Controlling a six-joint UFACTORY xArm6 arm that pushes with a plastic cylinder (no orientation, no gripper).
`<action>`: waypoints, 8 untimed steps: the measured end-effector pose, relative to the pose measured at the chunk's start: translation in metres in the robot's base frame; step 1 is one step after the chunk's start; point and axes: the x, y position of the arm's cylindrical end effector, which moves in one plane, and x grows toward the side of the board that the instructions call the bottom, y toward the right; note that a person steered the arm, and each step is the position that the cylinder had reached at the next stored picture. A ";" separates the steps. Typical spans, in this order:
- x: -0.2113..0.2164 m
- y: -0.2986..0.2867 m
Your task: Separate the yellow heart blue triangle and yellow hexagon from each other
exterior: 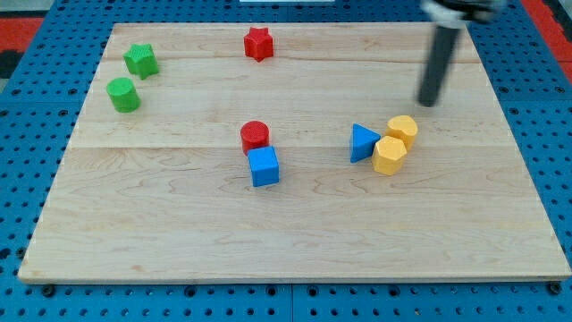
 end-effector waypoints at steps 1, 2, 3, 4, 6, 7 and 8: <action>0.067 -0.043; 0.048 -0.118; -0.007 -0.182; -0.030 -0.246; -0.002 -0.261; -0.021 -0.276; -0.047 -0.281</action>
